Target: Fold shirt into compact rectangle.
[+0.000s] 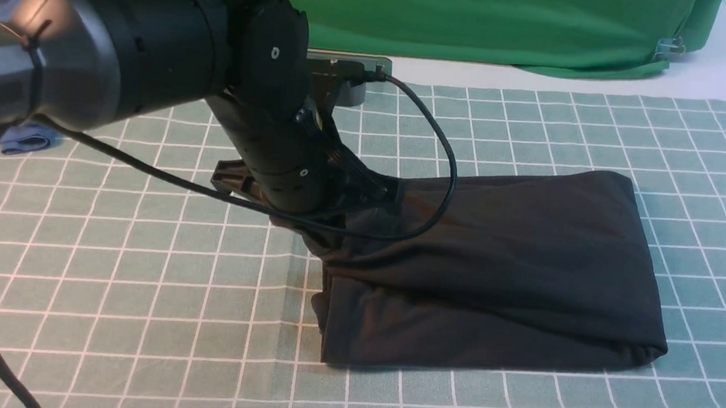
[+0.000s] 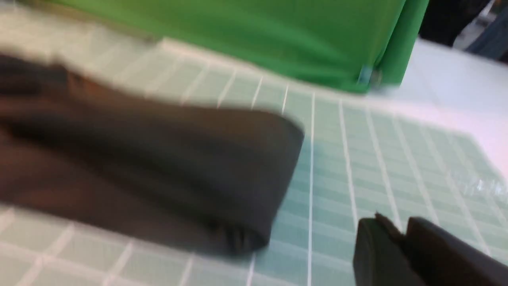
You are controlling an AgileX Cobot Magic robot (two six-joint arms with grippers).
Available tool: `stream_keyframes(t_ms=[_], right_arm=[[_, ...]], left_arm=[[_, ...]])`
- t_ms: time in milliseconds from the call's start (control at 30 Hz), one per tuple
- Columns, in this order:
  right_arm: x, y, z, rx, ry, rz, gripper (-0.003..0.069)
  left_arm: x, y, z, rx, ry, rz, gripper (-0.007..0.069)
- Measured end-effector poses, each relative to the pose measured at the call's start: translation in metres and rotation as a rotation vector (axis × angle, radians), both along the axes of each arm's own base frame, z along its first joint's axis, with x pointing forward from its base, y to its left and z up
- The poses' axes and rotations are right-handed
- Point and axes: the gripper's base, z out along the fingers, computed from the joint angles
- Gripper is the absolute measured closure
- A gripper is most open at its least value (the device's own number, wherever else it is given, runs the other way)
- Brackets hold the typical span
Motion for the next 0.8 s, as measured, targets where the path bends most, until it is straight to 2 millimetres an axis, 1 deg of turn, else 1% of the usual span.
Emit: stream_keyframes(t_ms=[67, 200, 233, 267, 300, 333, 367, 433, 533, 600, 700, 800], right_arm=[[0.0, 0.0, -0.002, -0.007, 0.0, 0.0, 0.0531], [0.001, 0.0, 0.001, -0.023, -0.038, 0.006, 0.0522], [0.001, 0.0, 0.001, -0.023, -0.04, 0.006, 0.0522], [0.001, 0.0, 0.002, -0.027, -0.046, 0.006, 0.0519], [0.001, 0.0, 0.002, -0.029, -0.046, 0.006, 0.0518], [0.001, 0.0, 0.002, -0.029, -0.046, 0.006, 0.0516], [0.001, 0.0, 0.002, -0.031, -0.046, 0.006, 0.0515], [0.001, 0.0, 0.002, -0.031, -0.048, 0.006, 0.0515], [0.001, 0.0, 0.002, -0.031, -0.048, 0.006, 0.0509], [0.001, 0.0, 0.002, -0.031, -0.048, 0.006, 0.0503], [0.001, 0.0, 0.002, -0.031, -0.048, 0.006, 0.0493], [0.001, 0.0, 0.002, -0.031, -0.047, 0.006, 0.0485]], left_arm=[[-0.002, 0.001, 0.003, 0.0, 0.007, -0.001, 0.0608], [-0.012, 0.007, 0.026, -0.027, -0.031, -0.003, 0.0608], [-0.012, 0.007, 0.026, -0.027, -0.03, -0.003, 0.0608], [-0.017, 0.01, 0.039, -0.043, -0.055, -0.004, 0.0608], [-0.018, 0.01, 0.04, -0.044, -0.058, -0.004, 0.0608], [-0.022, 0.013, 0.048, -0.052, -0.07, -0.005, 0.0608], [-0.03, 0.017, 0.058, -0.055, -0.075, -0.008, 0.0608], [-0.042, 0.025, 0.073, -0.053, -0.072, -0.014, 0.0608], [-0.063, 0.038, 0.09, -0.039, -0.047, -0.025, 0.0608], [-0.078, 0.047, 0.102, -0.054, -0.073, -0.026, 0.0608], [-0.104, 0.065, 0.111, -0.059, -0.114, -0.029, 0.0608], [-0.126, 0.08, 0.112, -0.067, -0.146, -0.028, 0.0608]])
